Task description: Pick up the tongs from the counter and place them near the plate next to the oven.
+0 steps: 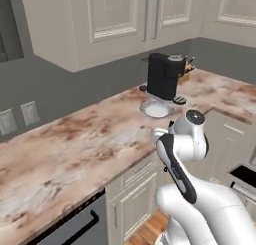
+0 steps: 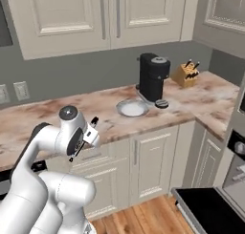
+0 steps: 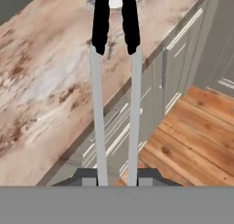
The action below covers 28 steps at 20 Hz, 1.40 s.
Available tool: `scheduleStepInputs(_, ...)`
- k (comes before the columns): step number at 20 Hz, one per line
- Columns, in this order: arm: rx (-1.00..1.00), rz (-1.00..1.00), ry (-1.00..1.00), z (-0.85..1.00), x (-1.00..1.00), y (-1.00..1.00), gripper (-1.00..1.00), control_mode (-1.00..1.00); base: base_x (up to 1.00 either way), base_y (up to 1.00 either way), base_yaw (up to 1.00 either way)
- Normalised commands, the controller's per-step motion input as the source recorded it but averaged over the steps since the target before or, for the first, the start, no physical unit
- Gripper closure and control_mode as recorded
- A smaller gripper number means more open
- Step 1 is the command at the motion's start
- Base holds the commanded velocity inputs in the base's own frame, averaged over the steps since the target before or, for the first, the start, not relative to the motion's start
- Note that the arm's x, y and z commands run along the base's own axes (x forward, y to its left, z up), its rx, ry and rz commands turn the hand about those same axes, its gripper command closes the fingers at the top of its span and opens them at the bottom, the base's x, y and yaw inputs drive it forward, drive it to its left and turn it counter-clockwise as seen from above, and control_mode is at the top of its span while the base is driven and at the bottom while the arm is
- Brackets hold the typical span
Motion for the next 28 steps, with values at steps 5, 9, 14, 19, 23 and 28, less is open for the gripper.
scheduleStepInputs(5,0.0,0.0,0.0,0.0,0.0,0.0,1.0,1.0,0.87,-0.27,0.36)
scheduleStepInputs(9,0.0,0.0,0.0,0.0,0.0,0.0,1.0,1.0,0.87,-0.2,0.39)
scheduleStepInputs(14,0.0,0.0,0.0,0.0,0.0,0.0,1.0,1.0,0.51,-0.35,0.39)
scheduleStepInputs(19,0.0,0.0,0.0,0.0,0.0,0.0,1.0,1.0,0.43,-0.38,0.39)
scheduleStepInputs(23,0.0,0.0,0.0,0.0,0.0,0.0,1.0,1.0,0.72,-0.36,0.34)
scheduleStepInputs(28,0.0,0.21,0.18,-0.31,0.67,-0.24,1.0,-1.0,0.15,-0.07,0.06)
